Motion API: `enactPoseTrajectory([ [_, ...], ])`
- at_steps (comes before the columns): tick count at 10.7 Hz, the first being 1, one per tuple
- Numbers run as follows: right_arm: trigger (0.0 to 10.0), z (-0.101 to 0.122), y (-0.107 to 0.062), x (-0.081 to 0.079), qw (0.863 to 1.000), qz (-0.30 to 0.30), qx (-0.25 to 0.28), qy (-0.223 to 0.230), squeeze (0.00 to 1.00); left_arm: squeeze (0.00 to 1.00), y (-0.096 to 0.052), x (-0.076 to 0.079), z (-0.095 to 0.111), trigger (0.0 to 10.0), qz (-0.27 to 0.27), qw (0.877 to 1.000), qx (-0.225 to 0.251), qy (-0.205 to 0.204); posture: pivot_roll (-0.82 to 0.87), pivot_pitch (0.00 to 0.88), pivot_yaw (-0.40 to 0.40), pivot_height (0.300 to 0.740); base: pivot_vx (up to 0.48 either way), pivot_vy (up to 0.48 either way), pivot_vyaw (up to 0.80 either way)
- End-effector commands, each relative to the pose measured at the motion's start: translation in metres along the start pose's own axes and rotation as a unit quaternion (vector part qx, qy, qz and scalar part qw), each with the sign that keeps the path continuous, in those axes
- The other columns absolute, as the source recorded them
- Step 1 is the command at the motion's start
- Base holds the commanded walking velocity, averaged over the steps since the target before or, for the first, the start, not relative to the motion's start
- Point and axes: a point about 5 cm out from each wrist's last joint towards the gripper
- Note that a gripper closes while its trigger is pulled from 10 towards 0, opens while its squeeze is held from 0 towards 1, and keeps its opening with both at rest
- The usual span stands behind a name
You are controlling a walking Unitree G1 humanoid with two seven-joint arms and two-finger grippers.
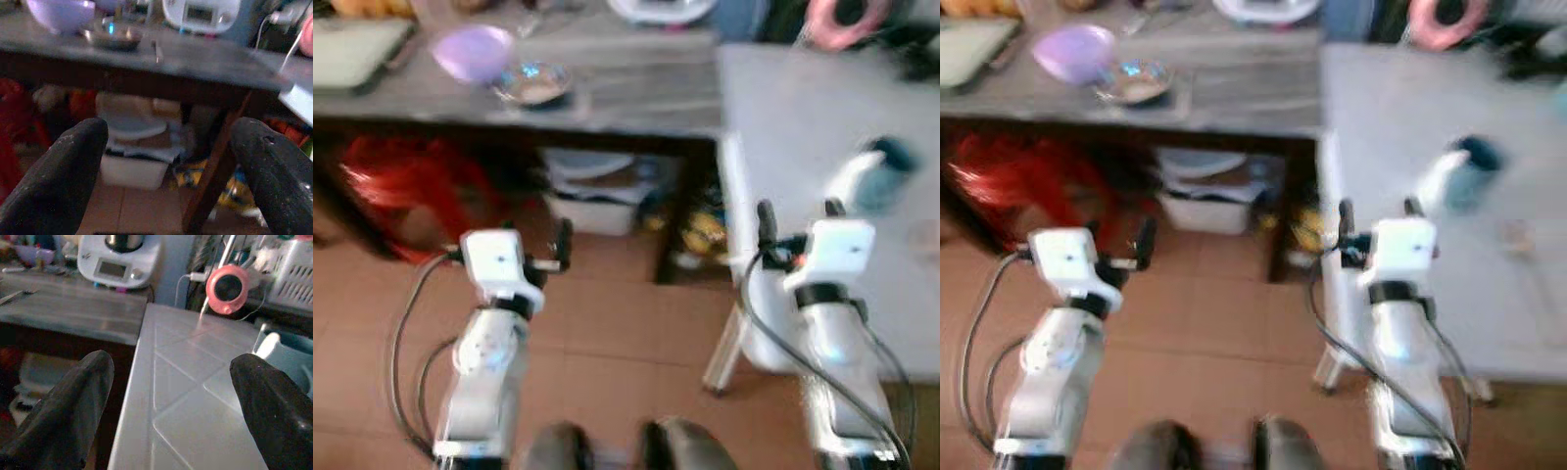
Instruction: Setting the table
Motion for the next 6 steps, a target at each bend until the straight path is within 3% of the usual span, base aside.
enactPoseTrajectory([
  [1, 10.0, 0.0012, -0.0026, -0.0001, 1.000, 0.006, -0.001, 0.002, 0.00, 0.00, -0.0011, -0.0007, 0.0029, 10.0, 0.006, 1.000, 0.004, 0.004, -0.05, 0.176, 0.007, 0.740, 0.000, -0.465, 0.00],
  [4, 10.0, 0.0033, -0.0009, 0.0004, 1.000, 0.016, 0.001, -0.006, 0.00, 0.00, -0.0025, -0.0013, 0.0036, 10.0, 0.004, 1.000, 0.003, 0.008, -0.04, 0.185, 0.010, 0.740, 0.000, -0.466, 0.00],
  [6, 10.0, 0.0054, 0.0022, 0.0060, 1.000, -0.006, -0.001, 0.022, 0.00, 0.00, -0.0027, 0.0028, 0.0034, 10.0, -0.007, 1.000, 0.001, 0.020, -0.04, 0.200, 0.011, 0.740, 0.000, -0.454, 0.00],
])
Point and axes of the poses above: a point about 5 cm out from each wrist's last joint towards the gripper, its own y axis pointing out of the wrist towards the gripper, its own z axis along the axis of the wrist's last joint, x = y × z, and after that the axes turned 2 degrees about y, right-handed
